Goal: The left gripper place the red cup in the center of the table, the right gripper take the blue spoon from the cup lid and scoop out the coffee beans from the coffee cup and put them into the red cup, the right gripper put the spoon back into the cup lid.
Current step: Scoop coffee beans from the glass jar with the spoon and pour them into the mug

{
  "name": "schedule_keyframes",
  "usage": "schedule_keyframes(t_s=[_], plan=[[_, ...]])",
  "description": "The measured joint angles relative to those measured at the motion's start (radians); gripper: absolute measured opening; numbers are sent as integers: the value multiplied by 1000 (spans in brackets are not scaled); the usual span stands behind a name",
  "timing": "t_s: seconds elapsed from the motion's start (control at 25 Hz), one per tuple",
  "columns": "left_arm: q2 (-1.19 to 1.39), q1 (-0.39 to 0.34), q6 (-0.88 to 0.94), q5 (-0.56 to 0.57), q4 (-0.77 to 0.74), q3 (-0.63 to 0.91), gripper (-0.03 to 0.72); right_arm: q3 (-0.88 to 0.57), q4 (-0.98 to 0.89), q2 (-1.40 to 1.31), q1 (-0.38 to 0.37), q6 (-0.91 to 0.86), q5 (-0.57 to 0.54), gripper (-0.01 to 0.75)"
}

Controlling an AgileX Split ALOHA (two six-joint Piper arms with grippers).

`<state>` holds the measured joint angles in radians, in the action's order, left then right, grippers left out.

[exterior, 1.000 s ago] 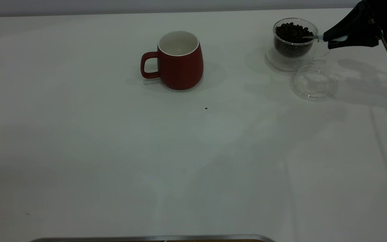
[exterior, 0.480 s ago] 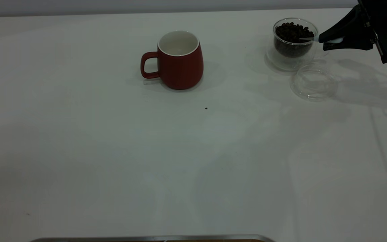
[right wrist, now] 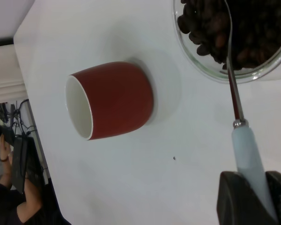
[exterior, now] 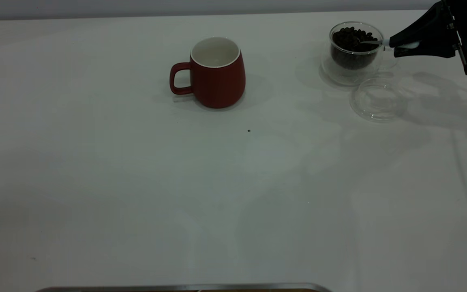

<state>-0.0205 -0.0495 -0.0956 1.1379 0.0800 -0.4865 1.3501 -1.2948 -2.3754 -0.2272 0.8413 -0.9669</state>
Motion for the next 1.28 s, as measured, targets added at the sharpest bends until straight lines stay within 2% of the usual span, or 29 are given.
schedule_keyframes(t_s=[1.28], plan=[[0,0,-3,0,0,0,474,0,-67,0,-43,32,-86,109]])
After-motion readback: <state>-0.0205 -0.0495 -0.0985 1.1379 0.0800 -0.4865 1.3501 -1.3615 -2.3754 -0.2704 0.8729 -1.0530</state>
